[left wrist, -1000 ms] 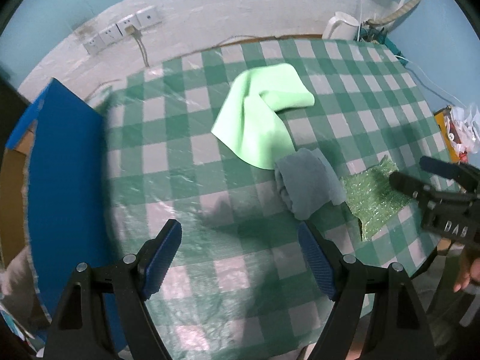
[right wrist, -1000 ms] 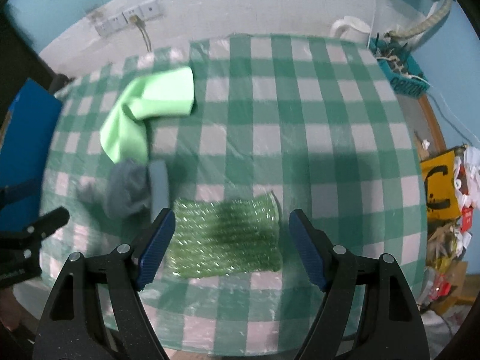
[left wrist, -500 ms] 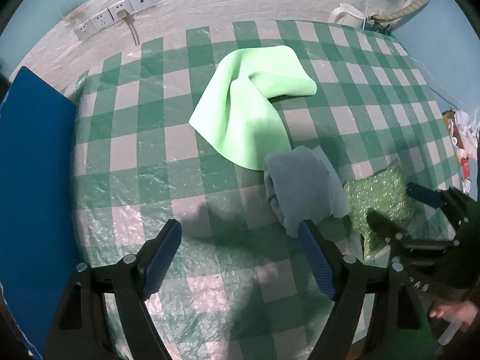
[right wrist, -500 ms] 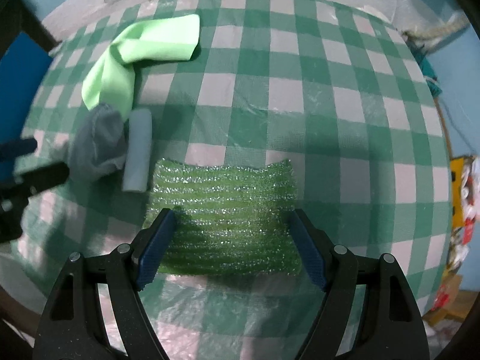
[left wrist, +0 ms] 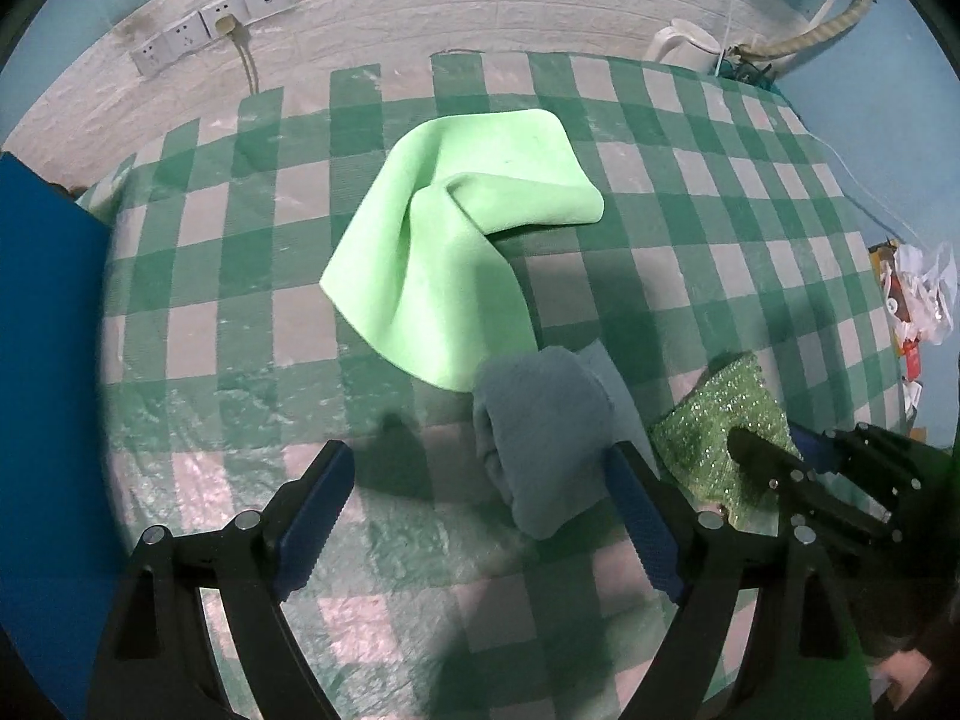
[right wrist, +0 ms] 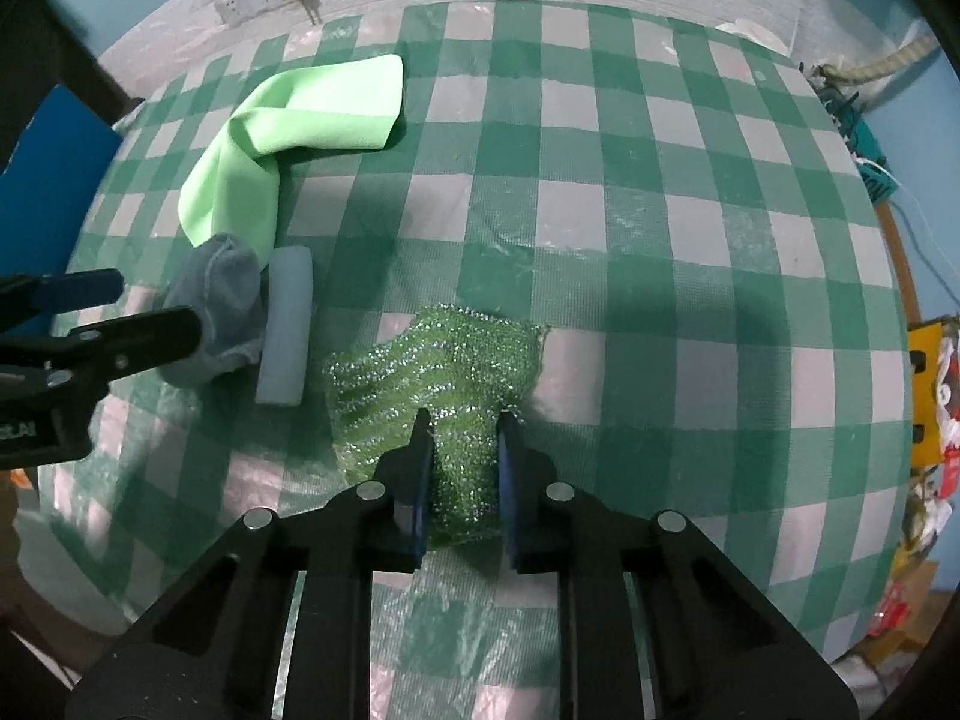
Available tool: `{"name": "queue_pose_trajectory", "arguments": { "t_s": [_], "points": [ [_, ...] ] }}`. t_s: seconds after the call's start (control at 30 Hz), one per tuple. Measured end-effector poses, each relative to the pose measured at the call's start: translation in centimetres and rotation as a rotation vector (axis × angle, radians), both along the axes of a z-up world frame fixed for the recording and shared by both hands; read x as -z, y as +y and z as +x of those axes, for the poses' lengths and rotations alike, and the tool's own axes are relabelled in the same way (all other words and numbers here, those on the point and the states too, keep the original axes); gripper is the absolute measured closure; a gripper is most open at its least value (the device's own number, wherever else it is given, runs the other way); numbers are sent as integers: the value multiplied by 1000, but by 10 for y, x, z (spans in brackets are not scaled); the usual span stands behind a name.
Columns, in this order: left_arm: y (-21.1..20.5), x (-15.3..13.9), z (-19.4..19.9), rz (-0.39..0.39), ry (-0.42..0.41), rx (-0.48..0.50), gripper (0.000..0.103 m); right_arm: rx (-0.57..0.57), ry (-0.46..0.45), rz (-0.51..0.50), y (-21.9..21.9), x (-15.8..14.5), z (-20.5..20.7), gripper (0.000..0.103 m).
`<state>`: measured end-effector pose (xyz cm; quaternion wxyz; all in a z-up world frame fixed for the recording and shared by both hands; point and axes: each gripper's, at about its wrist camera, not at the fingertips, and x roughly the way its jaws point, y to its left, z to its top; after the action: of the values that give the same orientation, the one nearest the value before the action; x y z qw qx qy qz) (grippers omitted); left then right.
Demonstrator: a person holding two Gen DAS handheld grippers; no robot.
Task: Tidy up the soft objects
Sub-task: 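Grasp the green mesh pad with the right tool while the left tool grasps the grey socks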
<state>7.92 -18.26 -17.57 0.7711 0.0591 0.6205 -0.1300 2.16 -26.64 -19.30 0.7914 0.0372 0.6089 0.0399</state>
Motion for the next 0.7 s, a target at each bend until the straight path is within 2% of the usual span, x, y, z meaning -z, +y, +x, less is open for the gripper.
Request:
{"name": "queue_pose_trajectory", "arguments": {
  "t_s": [0.23,0.47,0.57,0.63,0.7],
  "points": [
    [-7,10,15,-29,28,-37,16,19,-14,14,-9,-3,1,88],
    [-22,25,30,4,37,-25,16,32,-17,29,-10,-8,0,88],
    [-25,30,32,-11,49,-21,20,35,-15,32,-12,-7,-2,88],
    [-27,29,32,-10,39,-11,27,38,-17,33,-13,-8,-1,88],
    [-29,28,32,-16,38,0,40,40,-21,34,-10,-8,0,88]
  ]
}}
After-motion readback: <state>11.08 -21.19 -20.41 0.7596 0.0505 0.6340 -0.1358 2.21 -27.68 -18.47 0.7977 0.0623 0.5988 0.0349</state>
